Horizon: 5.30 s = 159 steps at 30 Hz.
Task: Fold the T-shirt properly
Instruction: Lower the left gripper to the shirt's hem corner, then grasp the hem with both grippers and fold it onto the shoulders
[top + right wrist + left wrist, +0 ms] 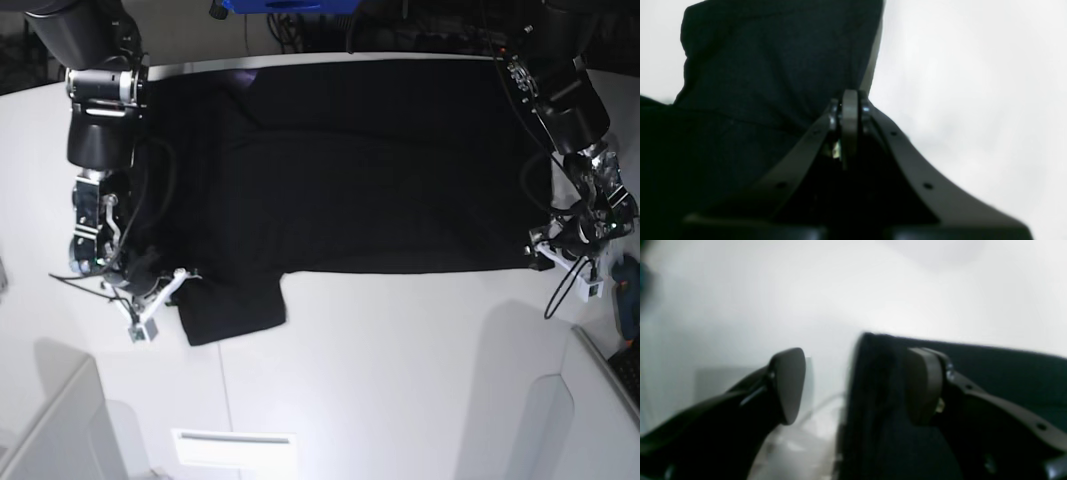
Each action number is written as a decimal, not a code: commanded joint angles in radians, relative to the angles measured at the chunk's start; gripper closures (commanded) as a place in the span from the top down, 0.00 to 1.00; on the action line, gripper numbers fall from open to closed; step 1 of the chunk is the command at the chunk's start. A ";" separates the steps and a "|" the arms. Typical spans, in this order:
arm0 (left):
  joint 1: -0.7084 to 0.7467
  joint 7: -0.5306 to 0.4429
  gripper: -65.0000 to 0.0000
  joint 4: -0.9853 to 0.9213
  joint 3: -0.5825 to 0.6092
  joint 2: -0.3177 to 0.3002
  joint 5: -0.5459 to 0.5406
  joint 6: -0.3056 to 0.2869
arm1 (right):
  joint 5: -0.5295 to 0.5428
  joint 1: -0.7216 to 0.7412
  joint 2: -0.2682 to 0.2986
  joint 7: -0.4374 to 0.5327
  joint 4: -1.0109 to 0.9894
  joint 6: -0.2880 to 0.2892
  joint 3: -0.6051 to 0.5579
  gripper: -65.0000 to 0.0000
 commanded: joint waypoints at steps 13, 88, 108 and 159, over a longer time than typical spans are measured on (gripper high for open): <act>-0.041 -0.023 0.66 -0.058 0.007 0.001 -0.016 0.001 | 0.012 0.027 0.012 0.020 0.020 0.000 0.003 0.00; 0.496 0.200 0.00 0.692 -0.139 0.001 -0.415 -0.062 | 0.016 -0.499 -0.017 -0.150 0.770 0.000 0.290 0.00; 0.628 0.200 0.00 0.756 -0.139 -0.033 -0.418 -0.062 | 0.016 -0.644 -0.091 -0.296 0.971 0.005 0.416 0.00; 0.841 0.195 0.00 0.832 -0.131 -0.036 -0.408 -0.062 | 0.144 -0.819 -0.117 -0.298 0.948 0.005 0.500 0.00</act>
